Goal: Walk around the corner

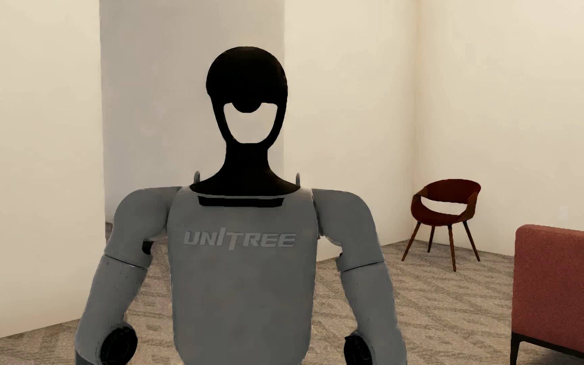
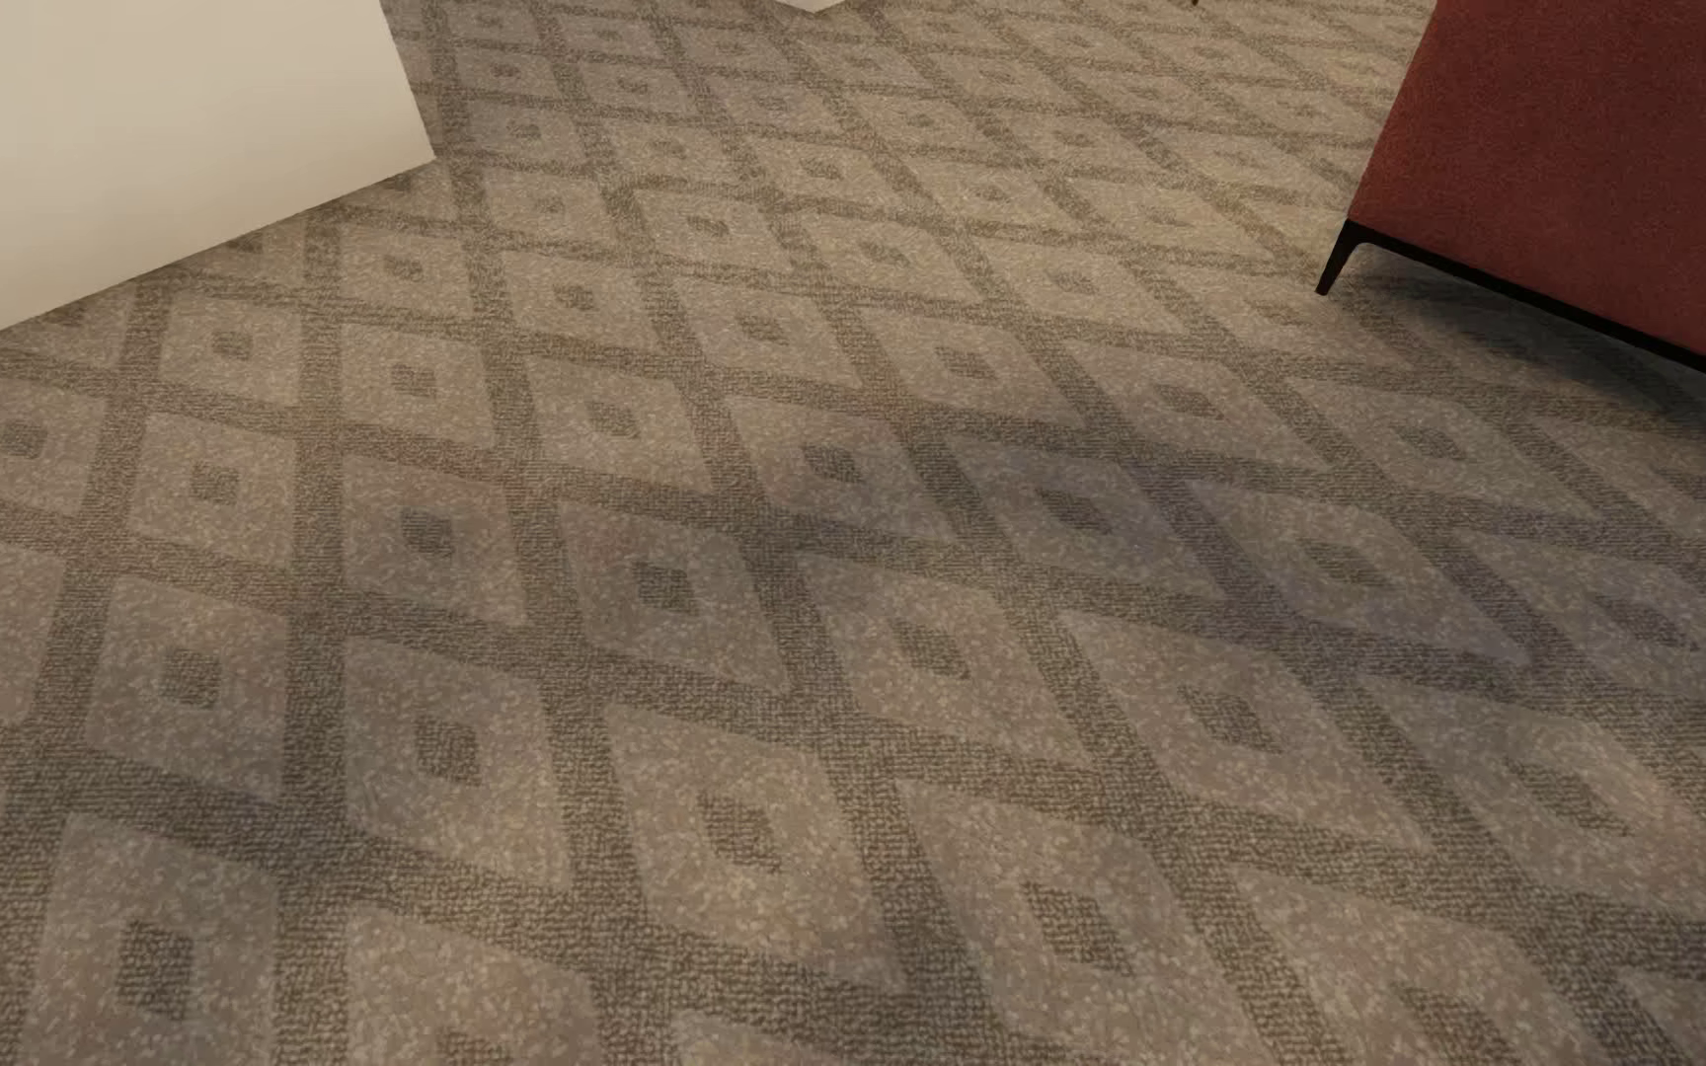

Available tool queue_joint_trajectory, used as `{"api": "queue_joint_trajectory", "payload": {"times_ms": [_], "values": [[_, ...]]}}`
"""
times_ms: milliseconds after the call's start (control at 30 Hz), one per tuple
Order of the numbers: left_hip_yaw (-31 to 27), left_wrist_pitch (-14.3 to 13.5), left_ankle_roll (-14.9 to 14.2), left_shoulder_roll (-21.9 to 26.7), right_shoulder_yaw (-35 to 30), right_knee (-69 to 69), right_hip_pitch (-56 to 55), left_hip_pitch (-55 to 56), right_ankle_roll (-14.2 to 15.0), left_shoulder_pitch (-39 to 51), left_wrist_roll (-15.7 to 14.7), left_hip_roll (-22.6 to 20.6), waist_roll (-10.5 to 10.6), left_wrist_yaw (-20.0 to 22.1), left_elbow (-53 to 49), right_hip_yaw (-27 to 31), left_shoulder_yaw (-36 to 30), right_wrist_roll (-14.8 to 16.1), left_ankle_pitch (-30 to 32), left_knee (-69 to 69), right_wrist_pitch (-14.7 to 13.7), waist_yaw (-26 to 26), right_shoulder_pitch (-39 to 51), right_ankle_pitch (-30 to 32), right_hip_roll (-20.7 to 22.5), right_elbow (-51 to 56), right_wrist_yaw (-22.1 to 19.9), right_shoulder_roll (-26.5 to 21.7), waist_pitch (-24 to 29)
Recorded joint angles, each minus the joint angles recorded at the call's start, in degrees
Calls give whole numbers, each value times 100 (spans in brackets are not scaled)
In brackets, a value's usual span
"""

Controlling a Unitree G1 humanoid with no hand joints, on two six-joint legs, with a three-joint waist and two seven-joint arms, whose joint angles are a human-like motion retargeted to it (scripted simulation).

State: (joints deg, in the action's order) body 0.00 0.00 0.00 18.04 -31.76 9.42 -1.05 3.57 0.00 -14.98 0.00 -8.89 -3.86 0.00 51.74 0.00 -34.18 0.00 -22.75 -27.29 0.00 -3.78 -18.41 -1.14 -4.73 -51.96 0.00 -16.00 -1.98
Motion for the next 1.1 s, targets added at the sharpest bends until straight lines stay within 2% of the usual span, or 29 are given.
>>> {"api": "queue_joint_trajectory", "payload": {"times_ms": [33, 67, 100, 167, 300, 433, 467, 500, 533, 600, 633, 667, 767, 867, 933, 967, 1000, 1033, 1067, 1100], "values": [[0, 0, 0, 3, 181, 1998, -191, -88, 0, 28, 0, -95, 3, 0, 168, 0, 34, 0, 26, 305, 0, 225, 74, -532, 22, 46, 0, -16, -7], [0, 0, 0, 4, 480, 2022, -166, -121, 0, 38, 0, -73, 14, 0, 151, 0, 159, 0, 131, 182, 0, 209, 173, -659, 18, 92, 0, -95, 26], [0, 0, 0, 10, 467, 2072, -175, -145, 0, 55, 0, -102, 19, 0, 138, 0, 223, 0, 153, 223, 0, 155, 281, -740, -8, 228, 0, -167, 18], [0, 0, 0, 43, 410, 2079, -212, -137, 0, 316, 0, -138, 19, 0, 297, 0, -142, 0, 240, 275, 0, 137, 517, -776, -14, 339, 0, -218, 26], [0, 0, 0, 40, 575, 2037, -127, 2, 0, 468, 0, -182, -30, 0, -5, 0, 25, 0, 602, 318, 0, 212, 750, -805, -37, 410, 0, -95, 29], [0, 0, 0, -42, 505, 1984, -29, 52, 0, 485, 0, -241, -57, 0, -200, 0, 18, 0, 780, 271, 0, 184, 723, -1060, -35, 430, 0, -111, 47], [0, 0, 0, -80, 544, 2018, -167, 121, 0, 529, 0, -214, -14, 0, -197, 0, 37, 0, 889, 234, 0, 307, 720, -1121, 19, 450, 0, -128, 94], [0, 0, 0, -65, 528, 2152, -249, 108, 0, 507, 0, -271, -23, 0, -239, 0, -139, 0, 950, 218, 0, 173, 646, -1239, 12, 426, 0, -141, 114], [0, 0, 0, -81, 654, 2382, -444, 42, 0, 481, 0, -276, 5, 0, -223, 0, -98, 0, 892, 224, 0, 163, 553, -1440, 73, 390, 0, -135, 160], [0, 0, 0, 57, 552, 3571, -1031, -310, 0, 550, 0, -377, -86, 0, -228, 0, -375, 0, 688, 225, 0, 48, 451, -1423, -77, 302, 0, -175, 417], [0, 0, 0, 225, 490, 4092, -1359, -447, 0, 492, 0, -351, -88, 0, -632, 0, -314, 0, 582, 236, 0, -32, 407, -1477, -30, 300, 0, -162, 523], [0, 0, 0, 273, 461, 4443, -1658, -556, 0, 562, 0, -247, -21, 0, -612, 0, -419, 0, 451, 270, 0, -274, 307, -1496, -31, 272, 0, -171, 508], [0, 0, 0, 175, 406, 3951, -2469, -882, 0, 883, 0, -57, 191, 0, -445, 0, -216, 0, 74, 382, 0, -772, 119, -1138, -45, 120, 0, -294, 591], [0, 0, 0, 171, 435, 3229, -2988, -1651, 0, 1107, 0, -31, 182, 0, -453, 0, -159, 0, -577, 472, 0, -889, 8, -602, -127, -285, 0, -300, 726], [0, 0, 0, 170, 493, 2936, -3180, -2079, 0, 1237, 0, -2, 193, 0, -307, 0, -198, 0, -722, 503, 0, -1039, -19, -570, -129, -492, 0, -302, 775], [0, 0, 0, 164, 464, 3105, -3250, -2250, 0, 1261, 0, -7, 201, 0, -196, 0, -290, 0, -613, 586, 0, -1224, -5, -641, -266, -538, 0, -317, 747], [0, 0, 0, 263, 412, 3300, -3339, -2349, 0, 1166, 0, 134, 258, 0, -366, 0, -540, 0, -467, 517, 0, -1316, -9, -650, -120, -587, 0, -321, 693], [0, 0, 0, 116, 443, 3730, -3502, -2271, 0, 1066, 0, 290, 329, 0, -107, 0, -237, 0, -137, 326, 0, -1466, -22, -831, -58, -637, 0, -302, 615], [0, 0, 0, 121, 397, 4019, -3335, -2323, 0, 993, 0, 398, 432, 0, -27, 0, -599, 0, 400, 17, 0, -1509, -79, -1028, 12, -546, 0, -384, 618], [0, 0, 0, 136, 282, 4195, -3153, -2157, 0, 801, 0, 476, 427, 0, -48, 0, -595, 0, 1354, -550, 0, -1478, 23, -1244, 100, -703, 0, -326, 579]]}}
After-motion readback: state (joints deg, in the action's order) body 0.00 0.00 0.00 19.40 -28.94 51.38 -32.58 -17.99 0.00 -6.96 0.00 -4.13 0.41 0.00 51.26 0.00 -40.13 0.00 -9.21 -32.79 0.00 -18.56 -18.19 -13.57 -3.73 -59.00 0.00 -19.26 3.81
